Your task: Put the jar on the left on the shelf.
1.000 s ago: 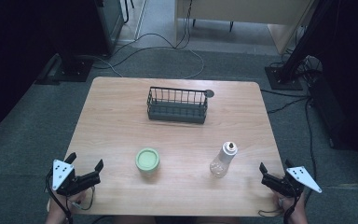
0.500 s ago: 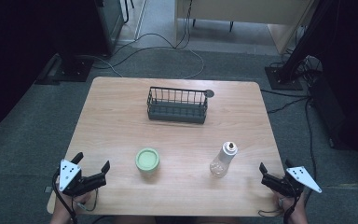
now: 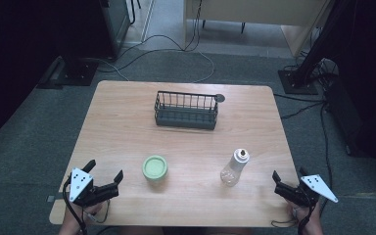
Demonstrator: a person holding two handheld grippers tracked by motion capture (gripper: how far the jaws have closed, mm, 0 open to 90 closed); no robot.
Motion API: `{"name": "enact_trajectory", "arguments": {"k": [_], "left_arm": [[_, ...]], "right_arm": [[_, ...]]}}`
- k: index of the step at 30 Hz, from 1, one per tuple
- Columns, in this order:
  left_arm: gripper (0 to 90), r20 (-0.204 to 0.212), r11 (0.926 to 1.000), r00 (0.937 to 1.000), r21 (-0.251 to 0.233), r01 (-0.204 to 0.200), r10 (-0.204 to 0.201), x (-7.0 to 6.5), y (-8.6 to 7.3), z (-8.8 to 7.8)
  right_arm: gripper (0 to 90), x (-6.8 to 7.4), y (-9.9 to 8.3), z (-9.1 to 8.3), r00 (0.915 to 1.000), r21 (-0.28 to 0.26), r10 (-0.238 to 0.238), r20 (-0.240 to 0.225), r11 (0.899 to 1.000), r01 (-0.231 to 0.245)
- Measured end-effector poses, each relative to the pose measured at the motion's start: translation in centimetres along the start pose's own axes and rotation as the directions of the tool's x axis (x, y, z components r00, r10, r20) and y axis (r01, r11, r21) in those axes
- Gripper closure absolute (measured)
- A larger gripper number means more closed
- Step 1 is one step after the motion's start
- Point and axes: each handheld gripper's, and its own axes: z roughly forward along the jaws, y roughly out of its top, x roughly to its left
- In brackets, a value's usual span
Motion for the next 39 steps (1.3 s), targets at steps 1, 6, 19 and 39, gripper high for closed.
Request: {"name": "enact_trajectory", "arguments": {"k": [1,6,19,39], "left_arm": [[0.6,0.000,1.0000,1.0000,0.000,0.000,0.000,0.0,0.0,0.0],[0.5,0.019,0.9999,0.9997,0.004,-0.016,0.016,-0.8,0.1,0.2],[0.0,0.053,0.9992,0.9979,0.014,-0.037,0.037,-2.4,0.0,0.7],[0.0,0.074,0.9985,0.9959,0.014,-0.053,0.052,-4.6,-0.4,1.5]], "right_arm": [[0.0,0.0,0.0,0.0,1.0000,0.001,-0.001,-0.001,1.000,0.001],[0.0,0.0,0.0,0.0,1.0000,0.001,0.000,0.000,1.000,0.000],[0.0,0.0,0.0,0.0,1.0000,0.002,-0.001,0.000,1.000,0.001],[0.0,0.0,0.0,0.0,1.0000,0.002,-0.006,-0.001,1.000,0.006]]}}
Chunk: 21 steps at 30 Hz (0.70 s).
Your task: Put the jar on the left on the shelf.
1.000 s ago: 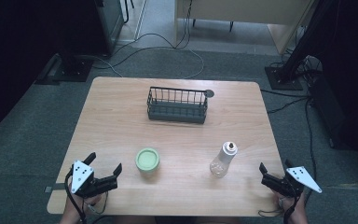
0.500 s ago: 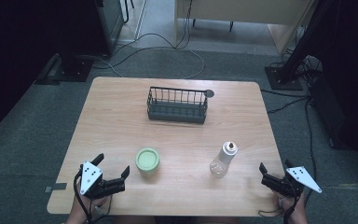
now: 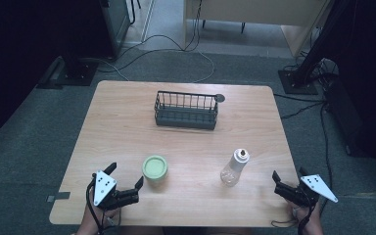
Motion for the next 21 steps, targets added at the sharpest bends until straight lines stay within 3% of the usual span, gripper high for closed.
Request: {"name": "enact_trajectory", "arguments": {"k": [21], "left_arm": [[0.0,0.014,0.9998,0.9998,0.015,-0.011,0.011,-1.9,-0.7,1.4]], "right_arm": [[0.0,0.0,0.0,0.0,1.0000,0.002,-0.002,-0.005,1.000,0.002]]}}
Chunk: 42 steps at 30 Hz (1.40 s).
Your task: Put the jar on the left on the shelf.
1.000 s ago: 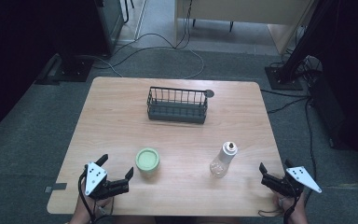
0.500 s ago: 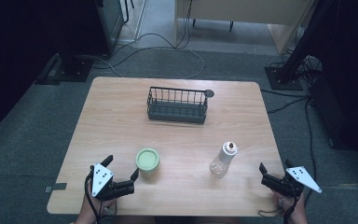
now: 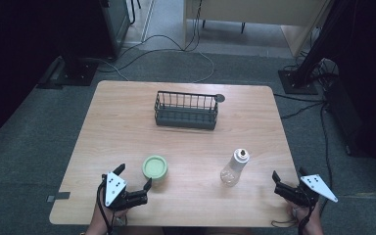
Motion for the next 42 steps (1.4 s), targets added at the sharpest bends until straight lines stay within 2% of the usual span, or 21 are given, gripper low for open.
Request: {"name": "enact_trajectory", "arguments": {"k": [14,19,29,42], "left_arm": [[0.0,0.001,0.9997,1.0000,0.022,-0.005,0.005,-0.9,-0.4,1.2],[0.0,-0.001,0.9989,0.9997,0.040,-0.026,0.026,-1.4,-0.6,2.0],[0.0,-0.001,0.9972,0.9994,0.067,-0.035,0.035,-1.9,-0.7,2.9],[0.0,-0.008,0.9945,0.9993,0.099,-0.037,0.038,-2.5,-0.8,3.9]], "right_arm": [[0.0,0.0,0.0,0.0,1.0000,0.002,-0.001,-0.005,1.000,0.001],[0.0,0.0,0.0,0.0,1.0000,0.003,-0.001,-0.007,1.000,0.001],[0.0,0.0,0.0,0.0,1.0000,0.002,-0.002,-0.006,1.000,0.002],[0.0,0.0,0.0,0.0,1.0000,0.005,-0.003,-0.007,1.000,0.003]]}}
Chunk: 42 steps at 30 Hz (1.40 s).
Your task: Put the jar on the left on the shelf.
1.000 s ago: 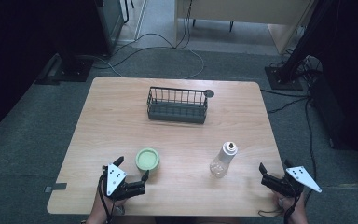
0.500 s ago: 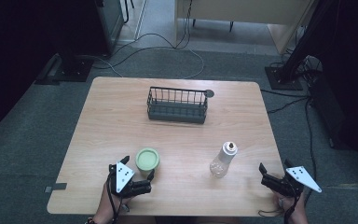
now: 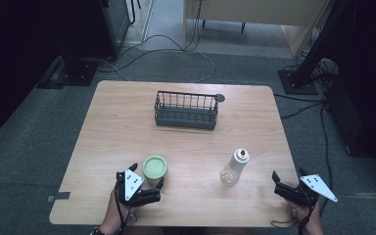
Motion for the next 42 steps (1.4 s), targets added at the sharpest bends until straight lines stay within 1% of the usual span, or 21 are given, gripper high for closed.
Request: {"name": "enact_trajectory", "arguments": {"k": [2,3,6,7,9,10,13,14,15,16,18,20,21,22,23,29,32,33,36,38,42], "left_arm": [[0.0,0.000,1.0000,1.0000,0.009,-0.002,0.002,-0.1,0.0,0.2],[0.0,0.006,0.9996,0.9999,0.024,-0.016,0.016,-0.4,0.1,0.6],[0.0,0.004,0.9996,0.9999,0.025,-0.016,0.016,-0.4,0.1,0.6],[0.0,-0.003,0.9995,1.0000,0.032,0.002,-0.002,-0.3,0.3,1.0],[0.0,-0.003,0.9995,1.0000,0.032,0.002,-0.002,-0.3,0.3,1.0],[0.0,-0.010,0.9989,0.9999,0.046,0.005,-0.005,-0.4,0.4,1.4],[1.5,-0.014,0.9988,0.9999,0.049,0.007,-0.007,-0.4,0.4,1.4],[1.7,-0.015,0.9985,0.9999,0.053,0.010,-0.009,-0.4,0.4,1.5],[1.6,-0.015,0.9975,0.9998,0.068,0.016,-0.015,-0.4,0.5,1.7],[3.8,-0.015,0.9975,0.9998,0.068,0.016,-0.015,-0.4,0.5,1.7],[3.8,-0.015,0.9971,0.9998,0.074,0.018,-0.017,-0.4,0.5,1.8],[4.5,-0.023,0.9973,0.9996,0.071,0.018,-0.016,-0.4,0.6,1.8],[10.0,-0.023,0.9973,0.9996,0.071,0.018,-0.016,-0.4,0.6,1.8],[10.0,-0.023,0.9973,0.9996,0.071,0.018,-0.016,-0.4,0.6,1.8],[10.0,-0.003,0.9958,0.9980,0.066,0.064,-0.064,-0.1,0.7,1.8],[10.7,-0.002,0.9958,0.9980,0.066,0.063,-0.063,0.0,0.8,1.8],[10.9,-0.017,0.9965,0.9986,0.066,0.052,-0.051,0.0,0.8,1.8],[10.9,-0.026,0.9970,0.9983,0.055,0.054,-0.053,0.1,1.1,1.8],[10.9,-0.025,0.9971,0.9984,0.054,0.053,-0.051,0.2,1.2,1.8],[10.9,-0.033,0.9975,0.9982,0.050,0.051,-0.049,0.3,1.9,1.9],[10.9,-0.037,0.9974,0.9981,0.050,0.052,-0.050,0.4,2.0,2.0]], "right_arm": [[0.0,0.0,0.0,0.0,1.0000,0.000,0.000,0.000,1.000,0.000],[0.0,0.0,0.0,0.0,1.0000,-0.001,0.000,0.000,1.000,0.000],[0.0,0.0,0.0,0.0,1.0000,-0.001,0.002,-0.001,1.000,-0.002],[0.0,0.0,0.0,0.0,1.0000,-0.001,0.002,0.000,1.000,-0.002],[0.0,0.0,0.0,0.0,1.0000,-0.001,0.001,0.000,1.000,-0.001],[0.0,0.0,0.0,0.0,1.0000,-0.001,0.001,0.000,1.000,-0.001],[0.0,0.0,0.0,0.0,1.0000,-0.001,0.001,-0.002,1.000,-0.001],[0.0,0.0,0.0,0.0,1.0000,-0.001,0.001,-0.002,1.000,-0.001],[0.0,0.0,0.0,0.0,1.0000,-0.001,0.002,-0.003,1.000,-0.002],[0.0,0.0,0.0,0.0,1.0000,-0.001,0.002,-0.003,1.000,-0.002],[0.0,0.0,0.0,0.0,1.0000,-0.001,0.000,-0.005,1.000,0.000],[0.0,0.0,0.0,0.0,1.0000,-0.001,-0.001,-0.005,1.000,0.001],[0.0,0.0,0.0,0.0,1.0000,-0.001,-0.001,-0.005,1.000,0.001],[0.0,0.0,0.0,0.0,1.0000,-0.001,-0.004,-0.007,1.000,0.004],[0.0,0.0,0.0,0.0,1.0000,-0.001,-0.004,-0.007,1.000,0.004],[0.0,0.0,0.0,0.0,1.0000,-0.002,-0.004,-0.007,1.000,0.004],[0.0,0.0,0.0,0.0,1.0000,-0.001,-0.005,-0.008,1.000,0.005],[0.0,0.0,0.0,0.0,1.0000,-0.002,-0.005,-0.008,1.000,0.005],[0.0,0.0,0.0,0.0,0.9999,-0.002,-0.004,-0.009,1.000,0.004],[0.0,0.0,0.0,0.0,0.9999,-0.002,-0.004,-0.010,1.000,0.004],[0.0,0.0,0.0,0.0,0.9999,-0.001,-0.003,-0.011,1.000,0.003]]}}
